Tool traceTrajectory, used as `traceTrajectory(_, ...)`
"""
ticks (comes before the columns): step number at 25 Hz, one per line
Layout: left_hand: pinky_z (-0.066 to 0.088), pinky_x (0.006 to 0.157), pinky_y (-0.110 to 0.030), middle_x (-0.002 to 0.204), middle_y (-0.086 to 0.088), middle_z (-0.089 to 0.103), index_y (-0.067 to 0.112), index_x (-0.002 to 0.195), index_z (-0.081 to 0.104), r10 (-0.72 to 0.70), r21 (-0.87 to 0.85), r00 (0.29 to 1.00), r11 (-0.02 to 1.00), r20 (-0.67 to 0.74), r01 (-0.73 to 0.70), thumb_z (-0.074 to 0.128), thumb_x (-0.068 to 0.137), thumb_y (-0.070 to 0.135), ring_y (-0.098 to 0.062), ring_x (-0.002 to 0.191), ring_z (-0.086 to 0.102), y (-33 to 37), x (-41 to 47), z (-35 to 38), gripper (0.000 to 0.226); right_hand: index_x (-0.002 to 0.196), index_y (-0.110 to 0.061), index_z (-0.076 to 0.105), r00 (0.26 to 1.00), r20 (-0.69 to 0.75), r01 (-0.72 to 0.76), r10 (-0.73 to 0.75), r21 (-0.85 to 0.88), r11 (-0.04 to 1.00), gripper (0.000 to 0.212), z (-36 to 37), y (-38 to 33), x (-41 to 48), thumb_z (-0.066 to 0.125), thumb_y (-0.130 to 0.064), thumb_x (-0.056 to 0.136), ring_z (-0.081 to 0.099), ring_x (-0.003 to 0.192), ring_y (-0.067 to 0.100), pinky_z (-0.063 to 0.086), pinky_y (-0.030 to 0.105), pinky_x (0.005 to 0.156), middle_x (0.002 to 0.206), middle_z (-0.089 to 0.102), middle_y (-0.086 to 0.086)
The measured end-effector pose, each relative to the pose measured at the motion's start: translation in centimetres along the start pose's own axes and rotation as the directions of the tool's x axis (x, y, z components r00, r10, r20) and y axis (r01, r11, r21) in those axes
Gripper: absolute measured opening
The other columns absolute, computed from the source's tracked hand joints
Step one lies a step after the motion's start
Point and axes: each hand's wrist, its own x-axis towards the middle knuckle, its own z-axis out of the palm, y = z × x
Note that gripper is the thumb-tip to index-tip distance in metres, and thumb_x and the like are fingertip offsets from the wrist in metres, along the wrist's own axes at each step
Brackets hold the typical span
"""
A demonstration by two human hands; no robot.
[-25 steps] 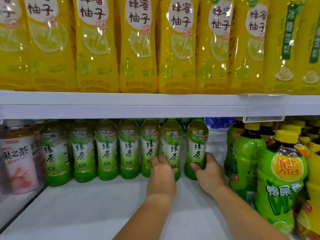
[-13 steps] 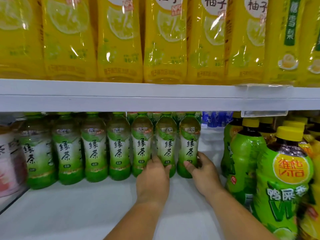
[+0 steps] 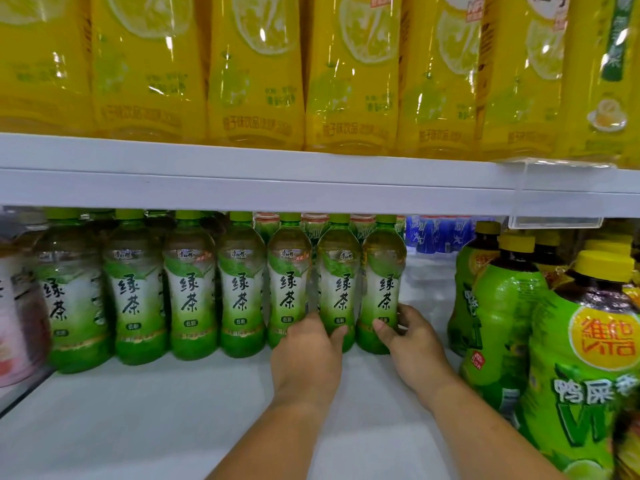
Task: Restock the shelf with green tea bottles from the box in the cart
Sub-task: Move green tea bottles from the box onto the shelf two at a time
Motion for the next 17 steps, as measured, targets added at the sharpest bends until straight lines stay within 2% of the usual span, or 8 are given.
traceTrajectory(4, 0.045, 0.068, -0.029, 0.103, 0.002, 0.069, 0.025, 0.108, 0.061, -0.019, -0.057, 1.0, 0.998, 0.013, 0.02, 0.057, 0.093, 0.059, -0.022, 0.097, 0.066, -0.2, 0.0, -0.1, 0.038, 0.103, -0.036, 0.062, 1.0, 0.028, -0.006, 0.006, 0.002, 1.0, 0.023, -0.1, -0.2, -0.2, 0.071, -0.017, 0.093, 0.065, 0.09, -0.002, 0.05, 0.017, 0.072, 0.099, 0.069, -0.018)
traceTrajectory(7, 0.051, 0.071, -0.031, 0.097, 0.002, 0.07, 0.023, 0.104, 0.063, -0.023, -0.108, 0.999, 0.994, 0.021, 0.025, 0.059, 0.093, 0.057, -0.022, 0.094, 0.066, -0.5, 0.2, -0.1, 0.035, 0.106, -0.036, 0.062, 0.999, 0.042, -0.017, 0.017, 0.008, 1.0, 0.024, -0.2, -0.2, -0.2, 0.07, -0.017, 0.094, 0.066, 0.094, 0.003, 0.051, 0.022, 0.077, 0.101, 0.07, -0.016)
traceTrajectory(11, 0.047, 0.067, -0.029, 0.094, 0.004, 0.069, 0.025, 0.102, 0.062, -0.026, -0.131, 1.0, 0.991, 0.017, 0.028, 0.059, 0.093, 0.055, -0.022, 0.092, 0.066, -0.4, -0.3, -0.4, 0.032, 0.099, -0.04, 0.063, 0.999, 0.033, -0.03, 0.03, -0.003, 1.0, 0.023, -0.2, -0.2, -0.2, 0.071, -0.019, 0.093, 0.068, 0.089, -0.002, 0.05, 0.016, 0.072, 0.095, 0.071, -0.021)
traceTrajectory(13, 0.045, 0.066, -0.028, 0.09, 0.005, 0.068, 0.025, 0.099, 0.061, -0.029, -0.16, 0.999, 0.986, 0.037, 0.035, 0.058, 0.094, 0.053, -0.022, 0.087, 0.065, -0.5, -0.5, -0.8, 0.028, 0.105, -0.036, 0.063, 0.999, 0.03, -0.042, 0.043, -0.031, 0.999, 0.02, -0.2, -0.3, -0.1, 0.071, -0.022, 0.093, 0.068, 0.092, 0.002, 0.052, 0.02, 0.076, 0.097, 0.071, -0.021)
traceTrajectory(15, 0.05, 0.066, -0.029, 0.081, 0.006, 0.067, 0.024, 0.093, 0.063, -0.044, -0.222, 0.995, 0.973, 0.09, 0.063, 0.058, 0.094, 0.048, -0.021, 0.079, 0.064, -0.5, -1.0, -1.3, 0.025, 0.119, -0.028, 0.06, 0.997, 0.03, -0.064, 0.066, -0.08, 0.995, 0.027, -0.2, -0.8, -0.5, 0.07, -0.026, 0.093, 0.066, 0.095, 0.009, 0.05, 0.026, 0.081, 0.1, 0.069, -0.016)
traceTrajectory(17, 0.05, 0.07, -0.029, 0.08, 0.008, 0.068, 0.024, 0.101, 0.068, -0.064, -0.309, 0.984, 0.944, 0.163, 0.113, 0.059, 0.093, 0.044, -0.02, 0.08, 0.063, -0.5, -1.6, -2.0, 0.023, 0.124, -0.025, 0.057, 0.995, 0.056, -0.072, 0.08, -0.13, 0.989, 0.035, -0.2, -1.6, -1.3, 0.07, -0.029, 0.093, 0.063, 0.097, 0.012, 0.048, 0.028, 0.083, 0.103, 0.068, -0.012)
